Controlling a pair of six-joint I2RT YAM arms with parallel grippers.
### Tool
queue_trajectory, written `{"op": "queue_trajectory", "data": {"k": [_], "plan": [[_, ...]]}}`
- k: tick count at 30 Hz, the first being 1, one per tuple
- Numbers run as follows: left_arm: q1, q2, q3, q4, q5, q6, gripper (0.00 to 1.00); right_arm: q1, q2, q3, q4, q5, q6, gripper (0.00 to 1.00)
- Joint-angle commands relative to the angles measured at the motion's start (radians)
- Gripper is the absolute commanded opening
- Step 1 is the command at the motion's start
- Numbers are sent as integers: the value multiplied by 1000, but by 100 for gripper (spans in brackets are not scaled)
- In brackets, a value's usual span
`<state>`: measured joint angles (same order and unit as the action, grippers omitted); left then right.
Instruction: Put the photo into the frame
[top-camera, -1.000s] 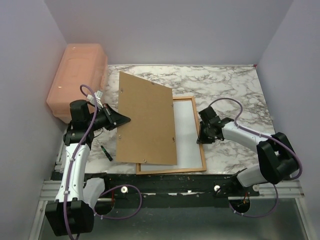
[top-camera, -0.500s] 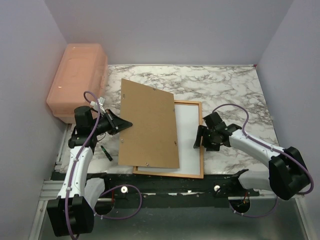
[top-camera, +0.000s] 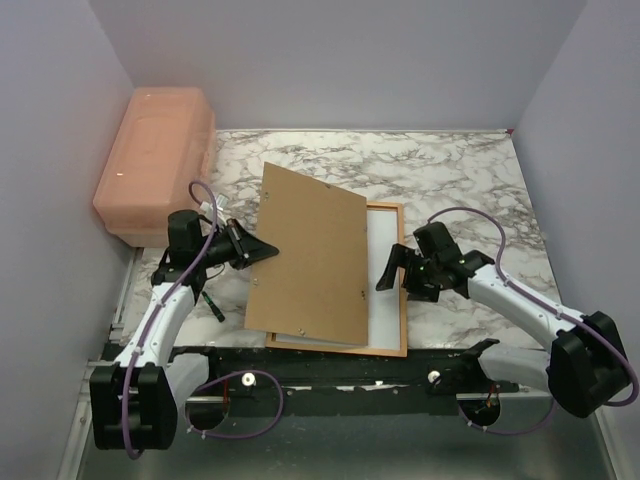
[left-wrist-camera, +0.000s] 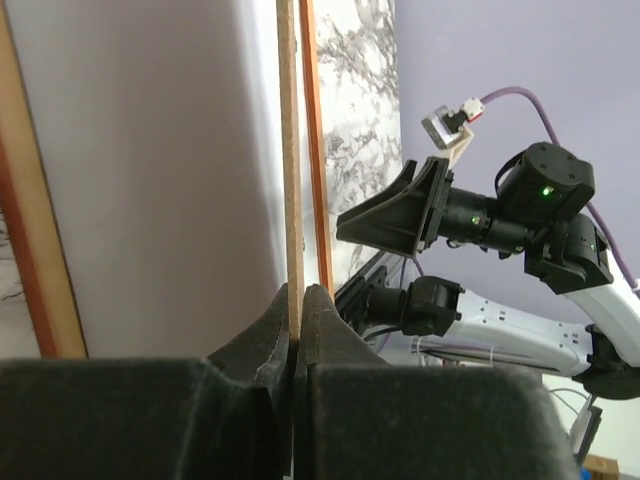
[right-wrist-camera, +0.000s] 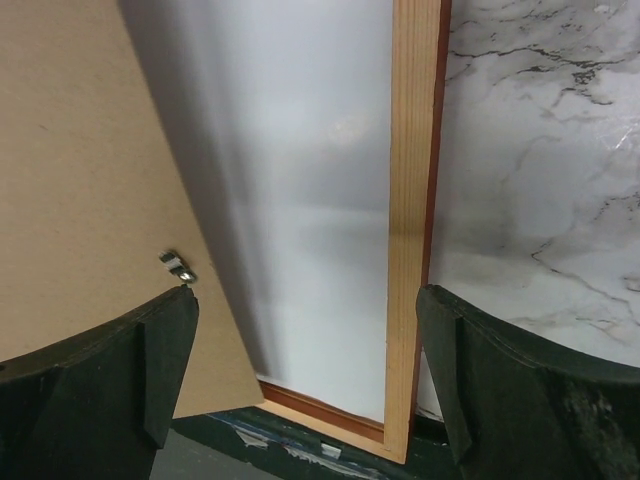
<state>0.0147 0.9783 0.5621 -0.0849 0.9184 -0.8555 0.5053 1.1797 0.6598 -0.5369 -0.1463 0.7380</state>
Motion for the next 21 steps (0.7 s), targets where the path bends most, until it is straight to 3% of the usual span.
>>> {"op": "queue_trajectory", "data": {"k": [1,11,21], "plan": [[-85,49,1,158,20,-55,0,-36,-34,-18,51,-59,10,100],[-208,162,-18,318,-52,-146,0,-164,1,-92,188,-231,4,100],[-224,260,-34,439,-76,-209,0,-232,34,-103,238,-299,-3,100]]}}
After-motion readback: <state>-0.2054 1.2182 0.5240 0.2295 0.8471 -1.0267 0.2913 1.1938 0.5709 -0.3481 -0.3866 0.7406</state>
